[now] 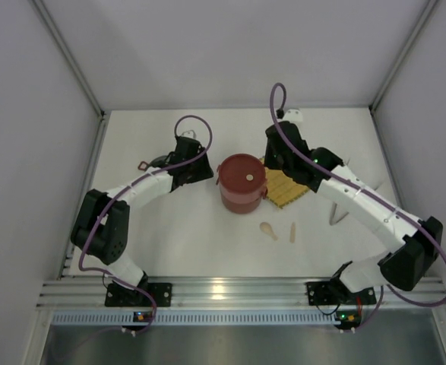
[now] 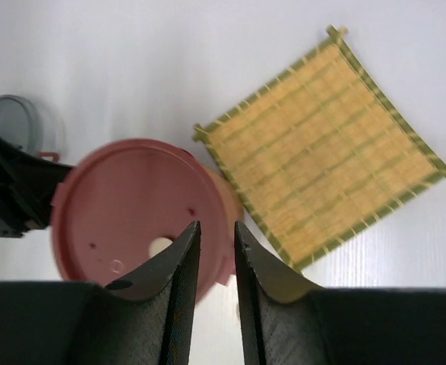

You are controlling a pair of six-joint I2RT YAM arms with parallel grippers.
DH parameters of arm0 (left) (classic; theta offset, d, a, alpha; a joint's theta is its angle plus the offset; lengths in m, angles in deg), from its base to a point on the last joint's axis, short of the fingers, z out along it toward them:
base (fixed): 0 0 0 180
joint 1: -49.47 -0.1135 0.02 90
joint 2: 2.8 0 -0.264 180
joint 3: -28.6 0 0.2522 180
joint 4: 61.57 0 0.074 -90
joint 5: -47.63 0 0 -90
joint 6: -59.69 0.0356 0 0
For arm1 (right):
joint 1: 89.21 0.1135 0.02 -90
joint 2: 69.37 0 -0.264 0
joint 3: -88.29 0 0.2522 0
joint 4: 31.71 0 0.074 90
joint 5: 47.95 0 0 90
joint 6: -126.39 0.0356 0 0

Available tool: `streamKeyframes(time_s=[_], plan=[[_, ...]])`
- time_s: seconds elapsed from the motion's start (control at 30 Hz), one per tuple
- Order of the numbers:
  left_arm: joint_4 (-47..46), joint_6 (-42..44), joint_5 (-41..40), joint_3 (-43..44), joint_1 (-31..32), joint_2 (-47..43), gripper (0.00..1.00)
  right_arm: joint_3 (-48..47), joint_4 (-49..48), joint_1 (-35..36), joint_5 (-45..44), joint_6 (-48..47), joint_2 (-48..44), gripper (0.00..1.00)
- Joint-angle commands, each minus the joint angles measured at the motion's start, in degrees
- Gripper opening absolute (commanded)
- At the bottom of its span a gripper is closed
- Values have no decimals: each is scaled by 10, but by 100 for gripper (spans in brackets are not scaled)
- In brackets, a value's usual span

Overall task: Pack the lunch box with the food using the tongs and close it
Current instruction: Close the fastener on the packing box.

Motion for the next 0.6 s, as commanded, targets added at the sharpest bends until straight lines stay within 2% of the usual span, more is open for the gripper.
streamKeyframes(time_s=[0.0,0.23,0.37,0.57], plan=[[4,6,-13,17,1,-6,55,83,23,-12,-25,56,-51,24],[4,9,-8,23,0,1,55,198,-21,-12,-3,128,-84,23],[7,9,-4,28,0,10,54,260,-72,-12,21,163,-64,18],[3,10,2,27,0,18,54,312,-137,-12,34,193,-43,16]])
